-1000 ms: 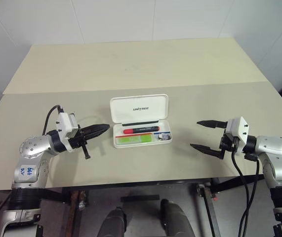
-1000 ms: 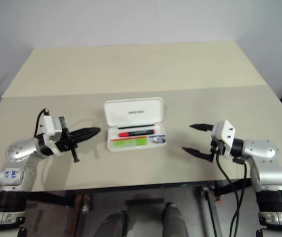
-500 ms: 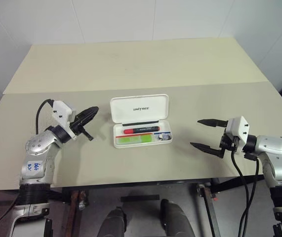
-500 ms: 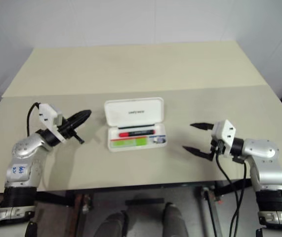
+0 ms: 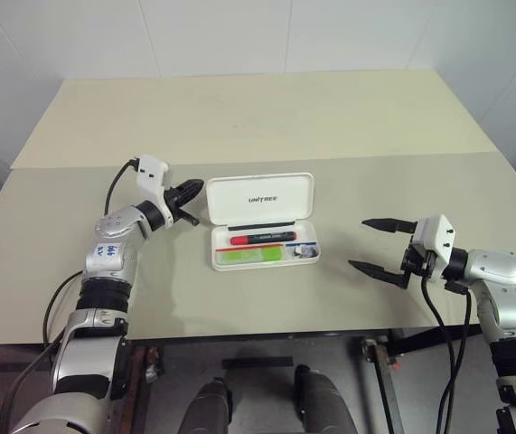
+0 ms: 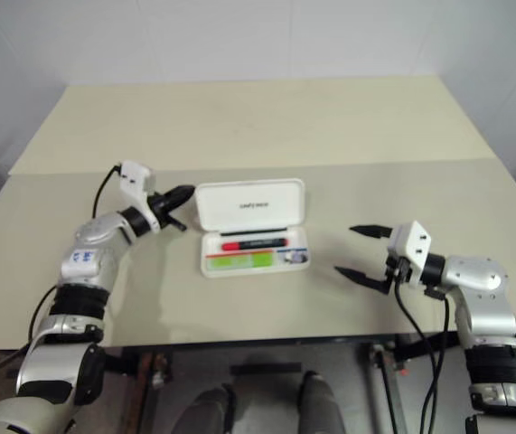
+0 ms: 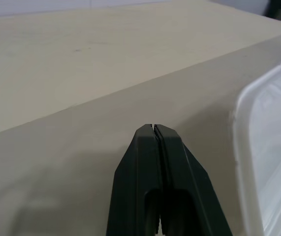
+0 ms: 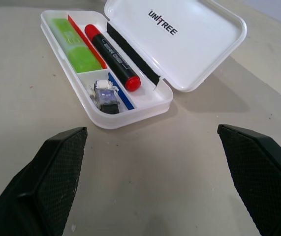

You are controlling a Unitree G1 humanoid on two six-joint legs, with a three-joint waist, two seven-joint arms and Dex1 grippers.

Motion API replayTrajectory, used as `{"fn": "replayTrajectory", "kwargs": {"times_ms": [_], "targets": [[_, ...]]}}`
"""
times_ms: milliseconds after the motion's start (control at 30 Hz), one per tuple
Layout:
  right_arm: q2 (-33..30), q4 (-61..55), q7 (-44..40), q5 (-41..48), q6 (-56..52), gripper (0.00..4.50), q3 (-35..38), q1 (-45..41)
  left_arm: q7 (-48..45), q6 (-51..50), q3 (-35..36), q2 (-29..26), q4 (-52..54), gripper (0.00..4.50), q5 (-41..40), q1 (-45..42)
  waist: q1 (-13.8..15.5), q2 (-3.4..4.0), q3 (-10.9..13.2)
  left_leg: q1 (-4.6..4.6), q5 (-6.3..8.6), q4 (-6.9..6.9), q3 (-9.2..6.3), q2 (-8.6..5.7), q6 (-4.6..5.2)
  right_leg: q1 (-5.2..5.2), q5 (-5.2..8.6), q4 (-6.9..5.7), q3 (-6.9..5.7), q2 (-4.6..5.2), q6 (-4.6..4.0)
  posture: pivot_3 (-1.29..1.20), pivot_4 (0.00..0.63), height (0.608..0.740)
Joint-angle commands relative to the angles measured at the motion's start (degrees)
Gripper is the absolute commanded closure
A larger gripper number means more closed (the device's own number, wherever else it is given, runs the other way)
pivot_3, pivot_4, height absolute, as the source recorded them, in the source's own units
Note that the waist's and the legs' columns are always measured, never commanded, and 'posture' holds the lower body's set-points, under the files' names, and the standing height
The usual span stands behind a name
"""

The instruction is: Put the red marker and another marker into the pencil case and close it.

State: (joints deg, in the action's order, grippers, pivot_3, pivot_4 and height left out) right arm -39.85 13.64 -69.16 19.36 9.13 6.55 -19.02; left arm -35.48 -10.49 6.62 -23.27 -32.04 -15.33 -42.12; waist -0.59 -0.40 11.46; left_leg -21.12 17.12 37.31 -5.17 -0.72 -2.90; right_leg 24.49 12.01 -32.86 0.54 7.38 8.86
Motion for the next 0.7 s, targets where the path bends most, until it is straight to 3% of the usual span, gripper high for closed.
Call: {"fn": "replayTrajectory", "kwargs": {"times_ms": [33, 333, 700], "targets": [[0.22, -3.81, 1.41, 0.58, 0.29, 0.0, 0.58, 1.05, -6.64, 3.53, -0.55, -1.1, 1.75, 4.44, -0.75, 0.39, 0.15, -0.01, 0.0, -0.01, 0.0, -0.01, 0.0, 0.01, 0.0, 0.0, 0.0, 0.0, -0.01, 0.0, 0.0, 0.0, 0.15, 0.74], [0.83, -9.8, 4.73, 0.91, -3.31, 0.0, -0.26, 1.93, -17.83, 8.86, -0.15, -3.6, 2.51, 4.44, -2.11, 1.48, 0.43, -0.01, 0.0, 0.0, 0.0, 0.06, 0.03, 0.01, -0.01, 0.0, 0.0, -0.02, 0.0, 0.0, -0.01, 0.0, 0.15, 0.74], [1.32, -16.29, 8.08, 1.33, -8.92, 0.0, -1.35, 1.44, -31.13, 20.74, -7.37, -5.09, 3.58, 4.44, 2.31, 1.11, 0.51, -0.01, 0.0, -0.06, 0.01, 0.05, 0.02, 0.0, 0.02, 0.0, 0.0, -0.01, 0.0, 0.01, -0.01, 0.0, 0.15, 0.74]]}}
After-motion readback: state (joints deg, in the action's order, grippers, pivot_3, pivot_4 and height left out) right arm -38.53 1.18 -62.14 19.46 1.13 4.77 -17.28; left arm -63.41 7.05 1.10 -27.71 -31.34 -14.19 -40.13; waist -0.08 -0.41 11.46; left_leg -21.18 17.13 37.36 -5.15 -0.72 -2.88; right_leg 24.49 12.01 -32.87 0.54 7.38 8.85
